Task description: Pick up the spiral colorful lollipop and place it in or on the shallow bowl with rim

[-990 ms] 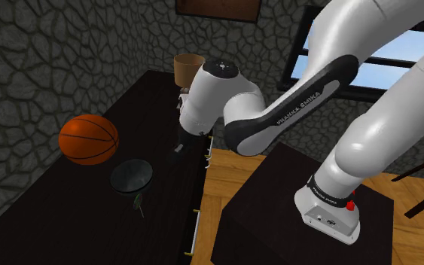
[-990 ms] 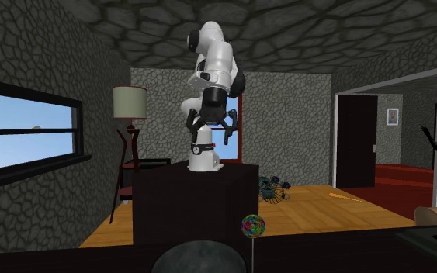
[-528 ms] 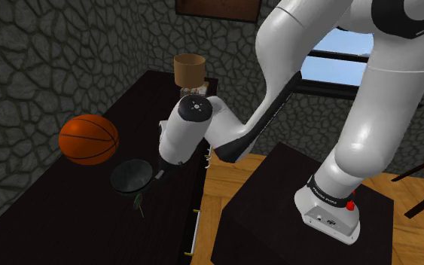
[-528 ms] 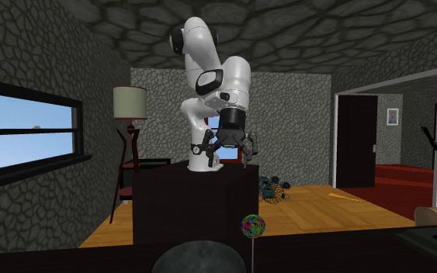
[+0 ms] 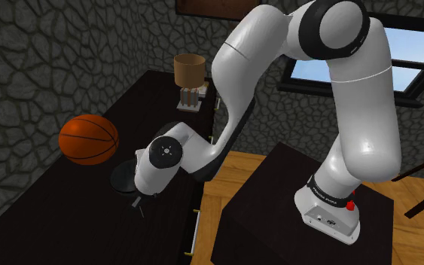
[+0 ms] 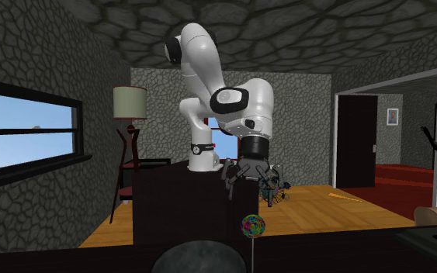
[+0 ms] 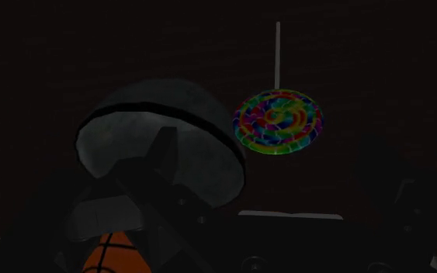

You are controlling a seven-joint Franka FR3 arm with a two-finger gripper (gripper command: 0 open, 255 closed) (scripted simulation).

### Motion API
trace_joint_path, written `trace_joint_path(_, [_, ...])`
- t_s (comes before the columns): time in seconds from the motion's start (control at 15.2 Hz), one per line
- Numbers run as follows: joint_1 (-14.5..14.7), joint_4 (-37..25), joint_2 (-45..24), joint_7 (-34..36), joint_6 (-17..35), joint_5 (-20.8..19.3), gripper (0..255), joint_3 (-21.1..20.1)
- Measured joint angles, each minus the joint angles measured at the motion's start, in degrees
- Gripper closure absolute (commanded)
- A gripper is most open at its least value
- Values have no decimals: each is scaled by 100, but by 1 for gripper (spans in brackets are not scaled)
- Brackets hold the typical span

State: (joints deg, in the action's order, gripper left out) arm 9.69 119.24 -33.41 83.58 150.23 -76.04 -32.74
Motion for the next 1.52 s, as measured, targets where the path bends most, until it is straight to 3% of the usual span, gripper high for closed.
trace_joint_path(0.46, [352, -613, -719, 289, -55, -511, 0, 312])
trace_joint_path(0.99, [407, -800, -935, 323, -36, -630, 0, 403])
trace_joint_path(1.06, [407, -800, -935, 323, -36, -630, 255, 403])
trace_joint_path(1.52, [407, -800, -935, 323, -36, -630, 255, 404])
